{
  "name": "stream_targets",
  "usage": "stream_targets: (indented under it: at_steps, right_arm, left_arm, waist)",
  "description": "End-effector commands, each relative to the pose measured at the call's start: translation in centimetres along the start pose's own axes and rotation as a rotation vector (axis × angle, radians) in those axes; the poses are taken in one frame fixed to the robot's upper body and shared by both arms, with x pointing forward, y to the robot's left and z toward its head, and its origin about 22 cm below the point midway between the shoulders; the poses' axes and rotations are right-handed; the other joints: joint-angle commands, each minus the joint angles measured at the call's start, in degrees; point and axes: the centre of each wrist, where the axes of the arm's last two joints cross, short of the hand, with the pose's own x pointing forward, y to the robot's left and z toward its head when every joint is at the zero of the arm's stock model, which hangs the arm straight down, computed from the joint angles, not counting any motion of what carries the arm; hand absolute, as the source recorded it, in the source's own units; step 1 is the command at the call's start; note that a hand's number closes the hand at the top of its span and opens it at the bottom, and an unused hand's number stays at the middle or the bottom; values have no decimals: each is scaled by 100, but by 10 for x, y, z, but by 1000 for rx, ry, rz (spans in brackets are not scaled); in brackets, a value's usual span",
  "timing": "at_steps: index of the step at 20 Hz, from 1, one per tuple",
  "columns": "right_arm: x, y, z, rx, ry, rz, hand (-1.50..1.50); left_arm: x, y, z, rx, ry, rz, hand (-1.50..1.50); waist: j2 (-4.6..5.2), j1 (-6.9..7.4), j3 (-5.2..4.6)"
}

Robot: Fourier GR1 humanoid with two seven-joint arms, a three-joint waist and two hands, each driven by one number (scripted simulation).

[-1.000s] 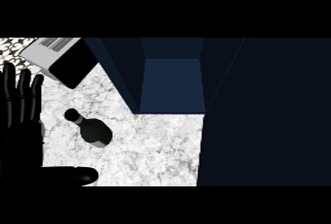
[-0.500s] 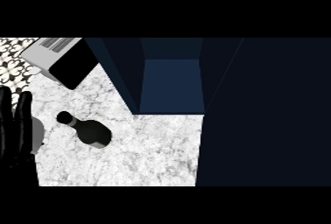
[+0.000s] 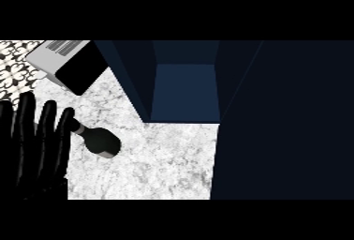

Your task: Pick up the wine, place it into the cabinet and close the cabinet

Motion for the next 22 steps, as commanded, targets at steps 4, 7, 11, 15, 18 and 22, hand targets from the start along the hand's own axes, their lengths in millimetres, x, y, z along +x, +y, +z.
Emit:
stream_targets:
  at_steps: [4, 7, 11, 15, 18, 22]
  right_arm:
    - [17, 4, 9, -19, -2, -5, -150]
    - [22, 5, 4, 7, -15, -5, -150]
    - [19, 9, -2, -11, -33, -4, -150]
    - [28, 13, 0, 15, -20, -4, -150]
    - [26, 15, -3, 4, -23, 15, -150]
    - [26, 12, -5, -26, -12, 19, -150]
  left_arm:
    - [35, 3, 22, 62, -141, -5, -150]
    - [31, 1, 16, 76, -147, -33, -150]
    - [29, -1, 15, 82, -167, -59, -150]
    - [39, 11, 16, 92, -175, -78, -150]
    - [41, 14, 19, 80, -144, -115, -150]
    - [53, 14, 13, 58, -157, -117, -150]
  waist:
    - [-47, 65, 10]
    - [-27, 62, 4]
    - [-52, 120, 8]
    - [-54, 114, -2]
    - [-55, 131, -3]
    - [-72, 149, 4]
